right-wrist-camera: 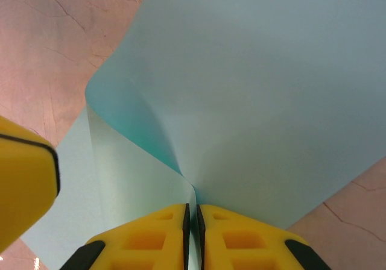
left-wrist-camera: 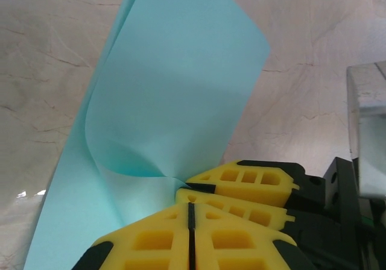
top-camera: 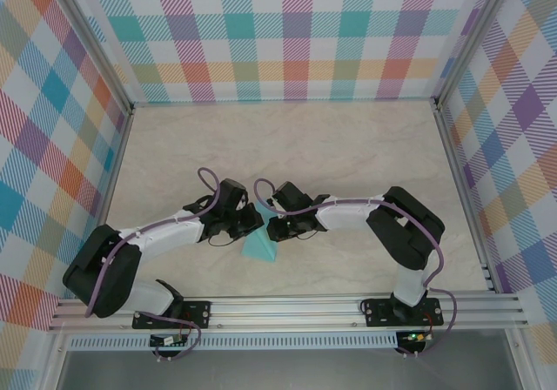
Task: Fold a paper plane with a square sheet of paper (pick it up from the middle)
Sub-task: Fold the triangle a second time at the center of the table.
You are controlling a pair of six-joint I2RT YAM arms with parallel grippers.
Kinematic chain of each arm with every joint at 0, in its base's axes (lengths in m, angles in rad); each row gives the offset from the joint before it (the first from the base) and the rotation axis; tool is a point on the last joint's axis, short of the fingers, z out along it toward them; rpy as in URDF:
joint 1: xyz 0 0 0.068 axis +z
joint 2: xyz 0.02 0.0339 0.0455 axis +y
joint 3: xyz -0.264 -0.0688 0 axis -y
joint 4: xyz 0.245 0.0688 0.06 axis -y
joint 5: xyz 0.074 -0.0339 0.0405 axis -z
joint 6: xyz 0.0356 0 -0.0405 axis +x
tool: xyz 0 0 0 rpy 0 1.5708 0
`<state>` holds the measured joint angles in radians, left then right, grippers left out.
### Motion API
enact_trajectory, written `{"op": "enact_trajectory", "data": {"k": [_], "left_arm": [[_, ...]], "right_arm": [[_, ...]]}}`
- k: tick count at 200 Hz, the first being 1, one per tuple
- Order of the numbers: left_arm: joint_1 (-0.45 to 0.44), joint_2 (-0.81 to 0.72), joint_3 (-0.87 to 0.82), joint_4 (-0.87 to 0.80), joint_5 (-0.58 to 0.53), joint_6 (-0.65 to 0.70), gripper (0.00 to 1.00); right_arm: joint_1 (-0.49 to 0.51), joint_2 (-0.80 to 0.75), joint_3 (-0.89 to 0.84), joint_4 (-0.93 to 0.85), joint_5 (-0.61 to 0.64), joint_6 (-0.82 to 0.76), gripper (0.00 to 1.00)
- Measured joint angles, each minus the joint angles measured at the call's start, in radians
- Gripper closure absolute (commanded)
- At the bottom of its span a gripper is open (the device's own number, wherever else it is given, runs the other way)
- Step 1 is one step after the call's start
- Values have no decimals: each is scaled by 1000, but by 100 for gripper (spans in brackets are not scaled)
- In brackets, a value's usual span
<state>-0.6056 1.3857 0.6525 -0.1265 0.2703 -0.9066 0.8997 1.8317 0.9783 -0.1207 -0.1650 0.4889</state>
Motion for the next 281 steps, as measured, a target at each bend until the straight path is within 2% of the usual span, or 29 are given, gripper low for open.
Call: {"op": "enact_trajectory", "data": {"k": [237, 281], "left_arm": [[2, 111, -82, 143, -1, -24, 91], [3, 111, -101, 180, -1, -20, 91]], "right_arm": [[1, 0, 5, -7, 0, 0, 85], [4, 0, 19, -30, 4, 0, 77]]}}
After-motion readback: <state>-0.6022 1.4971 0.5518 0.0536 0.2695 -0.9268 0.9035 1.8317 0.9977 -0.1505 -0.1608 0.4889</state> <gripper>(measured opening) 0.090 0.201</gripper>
